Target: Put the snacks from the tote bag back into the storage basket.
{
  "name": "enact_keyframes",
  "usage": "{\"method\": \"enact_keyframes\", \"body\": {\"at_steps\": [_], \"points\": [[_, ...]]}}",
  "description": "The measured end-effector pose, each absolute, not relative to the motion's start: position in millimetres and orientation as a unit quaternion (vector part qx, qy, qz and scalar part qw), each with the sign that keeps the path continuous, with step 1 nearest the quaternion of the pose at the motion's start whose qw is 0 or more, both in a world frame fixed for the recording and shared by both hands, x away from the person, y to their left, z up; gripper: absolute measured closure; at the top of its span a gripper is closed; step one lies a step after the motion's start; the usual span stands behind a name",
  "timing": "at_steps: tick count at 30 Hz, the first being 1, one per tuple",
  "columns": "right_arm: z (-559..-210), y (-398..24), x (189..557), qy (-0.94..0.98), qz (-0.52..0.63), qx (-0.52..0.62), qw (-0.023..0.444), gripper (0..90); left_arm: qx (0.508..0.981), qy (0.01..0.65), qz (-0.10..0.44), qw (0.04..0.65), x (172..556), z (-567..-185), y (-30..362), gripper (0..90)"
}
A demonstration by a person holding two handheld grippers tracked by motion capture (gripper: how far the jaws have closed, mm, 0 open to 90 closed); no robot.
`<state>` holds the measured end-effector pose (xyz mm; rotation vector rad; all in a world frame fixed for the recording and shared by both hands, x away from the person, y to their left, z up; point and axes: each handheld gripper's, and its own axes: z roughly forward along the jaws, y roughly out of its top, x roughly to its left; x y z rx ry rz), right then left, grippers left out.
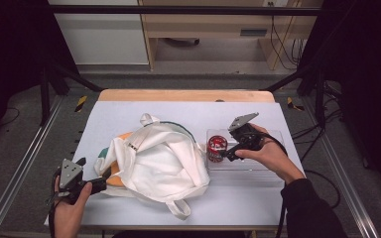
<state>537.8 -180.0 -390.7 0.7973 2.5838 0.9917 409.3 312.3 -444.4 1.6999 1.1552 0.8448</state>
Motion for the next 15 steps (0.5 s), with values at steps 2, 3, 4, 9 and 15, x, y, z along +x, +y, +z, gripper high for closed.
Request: {"method": "enact_keyframes", "body": {"at_steps": [2, 3, 4, 9, 15], "points": [[-386, -181, 534, 0.886, 0.346, 0.277, 0.134, 10.6, 0.684, 0.465, 0.342, 0.445, 409, -444, 312, 5.6], [-383, -181, 532, 0.884, 0.348, 0.279, 0.138, 10.7, 0.684, 0.466, 0.342, 0.445, 409, -444, 313, 5.5], [-378, -181, 526, 0.879, 0.354, 0.283, 0.145, 10.6, 0.682, 0.468, 0.341, 0.446, 408, -445, 314, 5.5], [-369, -180, 518, 0.868, 0.361, 0.3, 0.163, 10.4, 0.677, 0.473, 0.341, 0.45, 406, -445, 316, 5.4], [-352, -177, 498, 0.836, 0.398, 0.328, 0.189, 10.2, 0.671, 0.481, 0.34, 0.451, 405, -448, 319, 5.3]]}}
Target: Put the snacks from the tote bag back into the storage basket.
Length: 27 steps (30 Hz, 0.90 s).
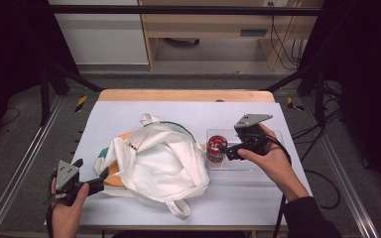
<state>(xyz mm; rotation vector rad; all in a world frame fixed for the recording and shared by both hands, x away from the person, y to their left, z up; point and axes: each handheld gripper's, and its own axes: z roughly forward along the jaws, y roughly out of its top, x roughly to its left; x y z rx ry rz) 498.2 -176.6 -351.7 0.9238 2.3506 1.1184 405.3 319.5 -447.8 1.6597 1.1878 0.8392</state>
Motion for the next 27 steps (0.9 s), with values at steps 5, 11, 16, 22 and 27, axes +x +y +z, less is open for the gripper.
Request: {"method": "enact_keyframes", "body": {"at_steps": [5, 11, 16, 22, 27], "points": [[-346, -172, 482, 0.823, 0.41, 0.339, 0.198, 8.8, 0.671, 0.478, 0.341, 0.452, 404, -448, 319, 5.1], [-341, -178, 461, 0.809, 0.419, 0.344, 0.227, 8.8, 0.668, 0.481, 0.341, 0.454, 404, -449, 321, 4.6], [-339, -188, 448, 0.794, 0.425, 0.359, 0.246, 8.8, 0.668, 0.481, 0.341, 0.454, 404, -449, 321, 4.5], [-344, -212, 429, 0.76, 0.439, 0.402, 0.259, 8.9, 0.665, 0.482, 0.343, 0.456, 403, -448, 322, 4.2], [-348, -227, 419, 0.748, 0.437, 0.419, 0.271, 8.7, 0.661, 0.483, 0.346, 0.459, 403, -448, 324, 4.1]]}}
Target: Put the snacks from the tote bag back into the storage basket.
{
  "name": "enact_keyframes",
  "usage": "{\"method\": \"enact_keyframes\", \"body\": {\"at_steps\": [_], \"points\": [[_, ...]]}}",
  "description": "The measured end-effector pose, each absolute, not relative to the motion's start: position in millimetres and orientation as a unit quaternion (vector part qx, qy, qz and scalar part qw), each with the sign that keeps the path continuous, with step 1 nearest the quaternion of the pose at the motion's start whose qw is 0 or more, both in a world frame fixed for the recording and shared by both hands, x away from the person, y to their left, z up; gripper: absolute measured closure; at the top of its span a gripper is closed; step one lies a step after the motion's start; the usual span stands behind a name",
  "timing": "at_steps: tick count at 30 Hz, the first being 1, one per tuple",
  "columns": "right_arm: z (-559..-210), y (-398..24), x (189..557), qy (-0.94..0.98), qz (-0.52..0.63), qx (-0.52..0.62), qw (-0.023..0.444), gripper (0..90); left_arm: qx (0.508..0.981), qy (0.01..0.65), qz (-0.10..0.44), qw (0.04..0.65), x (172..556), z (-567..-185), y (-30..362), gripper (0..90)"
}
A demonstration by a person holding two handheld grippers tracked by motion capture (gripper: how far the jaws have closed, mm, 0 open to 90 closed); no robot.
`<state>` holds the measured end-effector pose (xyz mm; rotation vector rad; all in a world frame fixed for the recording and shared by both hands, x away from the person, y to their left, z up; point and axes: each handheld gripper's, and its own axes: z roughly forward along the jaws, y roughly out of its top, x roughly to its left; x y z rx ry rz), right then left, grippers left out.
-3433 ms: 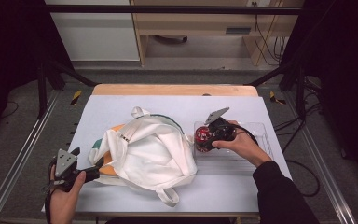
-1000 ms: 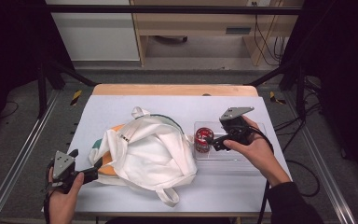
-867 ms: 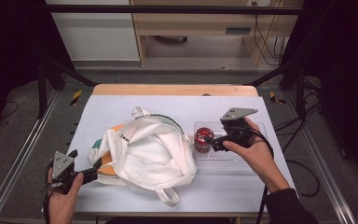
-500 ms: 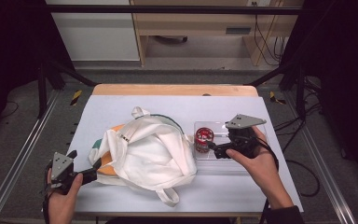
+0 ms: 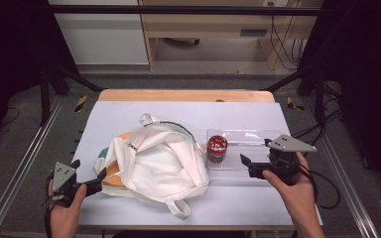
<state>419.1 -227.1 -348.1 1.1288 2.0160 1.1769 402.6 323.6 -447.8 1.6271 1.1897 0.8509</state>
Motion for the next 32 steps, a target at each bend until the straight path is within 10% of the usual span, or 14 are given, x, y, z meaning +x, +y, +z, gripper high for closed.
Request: {"method": "enact_keyframes", "body": {"at_steps": [32], "points": [[-434, -291, 378, 0.719, 0.393, 0.504, 0.274, 6.5, 0.655, 0.485, 0.352, 0.46, 400, -444, 330, 4.1]]}}
